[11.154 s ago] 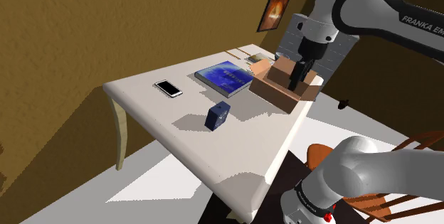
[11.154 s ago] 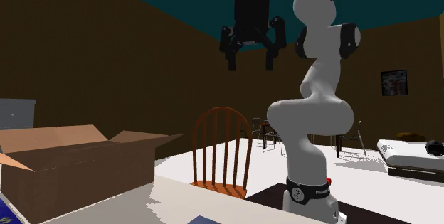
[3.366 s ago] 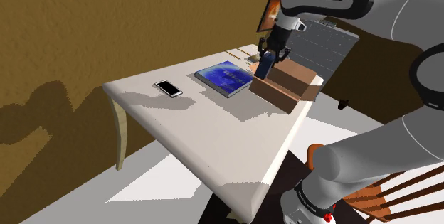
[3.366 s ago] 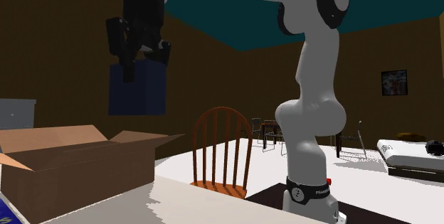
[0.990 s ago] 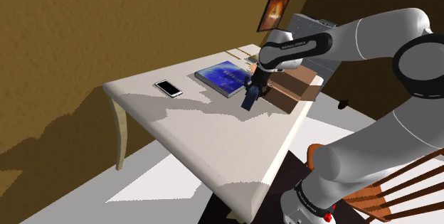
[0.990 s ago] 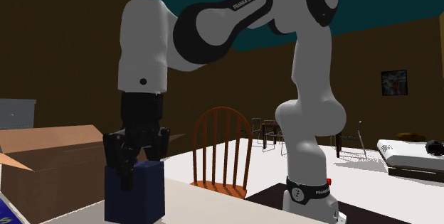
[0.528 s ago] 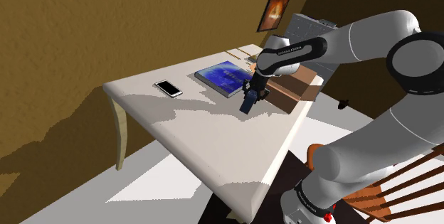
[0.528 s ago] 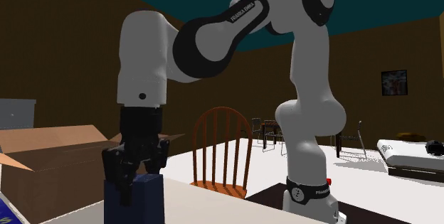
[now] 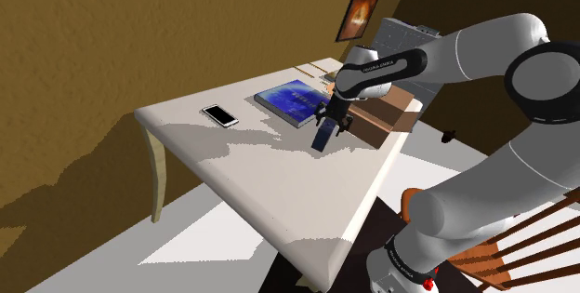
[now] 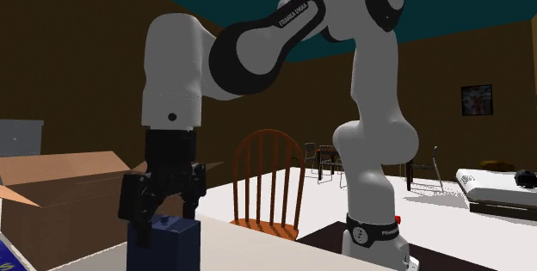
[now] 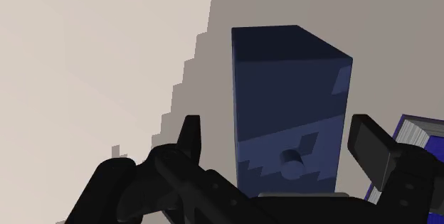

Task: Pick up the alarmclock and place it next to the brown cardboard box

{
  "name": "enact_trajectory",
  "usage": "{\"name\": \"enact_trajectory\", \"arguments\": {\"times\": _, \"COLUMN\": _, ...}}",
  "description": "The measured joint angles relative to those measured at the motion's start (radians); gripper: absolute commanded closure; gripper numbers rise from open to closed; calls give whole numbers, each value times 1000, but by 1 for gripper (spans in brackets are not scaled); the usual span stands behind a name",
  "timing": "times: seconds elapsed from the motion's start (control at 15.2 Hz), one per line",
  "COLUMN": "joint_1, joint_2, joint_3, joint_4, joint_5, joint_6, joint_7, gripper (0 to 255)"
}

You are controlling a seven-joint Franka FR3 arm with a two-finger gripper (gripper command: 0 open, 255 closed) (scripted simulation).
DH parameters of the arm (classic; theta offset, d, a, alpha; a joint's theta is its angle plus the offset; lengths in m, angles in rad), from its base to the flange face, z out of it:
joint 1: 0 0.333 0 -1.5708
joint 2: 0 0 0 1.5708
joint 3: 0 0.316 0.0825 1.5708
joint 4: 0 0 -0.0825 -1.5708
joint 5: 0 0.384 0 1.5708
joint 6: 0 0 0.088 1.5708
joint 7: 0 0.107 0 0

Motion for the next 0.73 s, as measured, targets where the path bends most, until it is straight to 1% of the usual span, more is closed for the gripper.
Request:
{"name": "enact_trajectory", "arguments": {"times": 0.2, "joint_1": 0, "joint_2": 0, "joint_3": 0, "joint_4": 0, "joint_5": 0, "joint_6": 0, "joint_7": 0, "gripper": 0}}
{"name": "enact_trajectory", "arguments": {"times": 0.33, "joint_1": 0, "joint_2": -19, "joint_3": -2, "joint_4": 24, "joint_5": 5, "joint_6": -41, "joint_7": -4, "gripper": 0}}
{"name": "enact_trajectory", "arguments": {"times": 0.46, "joint_1": 1, "joint_2": -56, "joint_3": -6, "joint_4": 51, "joint_5": 15, "joint_6": -104, "joint_7": -13, "gripper": 0}}
{"name": "enact_trajectory", "arguments": {"times": 0.73, "joint_1": 2, "joint_2": -74, "joint_3": -8, "joint_4": 61, "joint_5": 20, "joint_6": -133, "joint_7": -16, "gripper": 0}}
